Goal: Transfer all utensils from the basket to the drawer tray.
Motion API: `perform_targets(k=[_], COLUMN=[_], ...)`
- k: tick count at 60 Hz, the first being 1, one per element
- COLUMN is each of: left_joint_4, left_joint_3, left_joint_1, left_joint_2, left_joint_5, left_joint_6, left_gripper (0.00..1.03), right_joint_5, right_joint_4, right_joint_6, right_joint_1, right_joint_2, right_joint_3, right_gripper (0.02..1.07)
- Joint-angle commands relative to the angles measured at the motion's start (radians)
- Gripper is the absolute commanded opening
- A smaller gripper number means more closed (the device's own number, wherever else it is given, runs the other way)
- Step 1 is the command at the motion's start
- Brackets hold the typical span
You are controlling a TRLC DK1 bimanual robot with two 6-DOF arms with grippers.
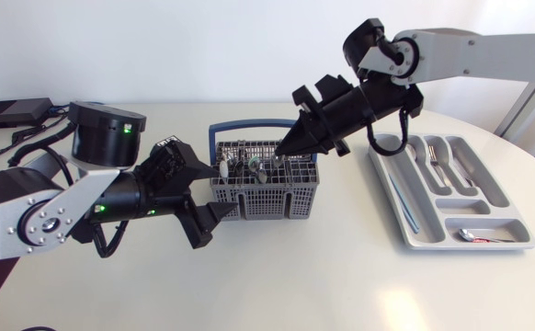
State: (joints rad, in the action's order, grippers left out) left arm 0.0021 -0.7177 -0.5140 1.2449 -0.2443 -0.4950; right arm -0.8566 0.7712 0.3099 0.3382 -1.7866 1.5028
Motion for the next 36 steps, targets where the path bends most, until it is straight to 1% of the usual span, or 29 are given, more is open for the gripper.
perform_targets(k=[1, 8, 12, 18, 22, 25, 28, 30, 36], left_joint_4=[0.007, 0.009, 0.01, 0.01, 0.01, 0.01, 0.009, 0.01, 0.01], left_joint_3=[0.031, 0.031, 0.031, 0.031, 0.031, 0.031, 0.032, 0.032, 0.029], left_joint_1=[-0.011, -0.015, -0.023, -0.024, -0.024, -0.024, -0.024, -0.026, -0.034], left_joint_2=[0.016, 0.018, 0.018, 0.018, 0.018, 0.018, 0.018, 0.018, 0.018], left_joint_5=[0.007, 0.008, 0.016, 0.019, 0.02, 0.02, 0.02, 0.02, 0.023], left_joint_6=[-0.013, -0.013, -0.013, -0.014, -0.014, -0.014, -0.014, -0.014, -0.014], left_gripper=[0.86, 0.86, 0.86, 0.86, 0.86, 0.86, 0.86, 0.86, 0.86], right_joint_5=[-0.027, -0.084, -0.114, -0.125, -0.124, -0.108, -0.071, -0.027, 0.128], right_joint_4=[0.043, 0.109, 0.172, 0.241, 0.301, 0.349, 0.404, 0.422, 0.427], right_joint_6=[-0.028, -0.046, -0.084, -0.147, -0.215, -0.27, -0.333, -0.367, -0.427], right_joint_1=[-0.01, -0.031, -0.047, -0.079, -0.128, -0.168, -0.205, -0.237, -0.307], right_joint_2=[0.05, 0.09, 0.108, 0.144, 0.164, 0.176, 0.194, 0.21, 0.251], right_joint_3=[0.037, 0.065, 0.089, 0.093, 0.074, 0.051, 0.02, -0.013, -0.11], right_gripper=[0.07, 0.07, 0.07, 0.07, 0.07, 0.07, 0.07, 0.07, 0.07])
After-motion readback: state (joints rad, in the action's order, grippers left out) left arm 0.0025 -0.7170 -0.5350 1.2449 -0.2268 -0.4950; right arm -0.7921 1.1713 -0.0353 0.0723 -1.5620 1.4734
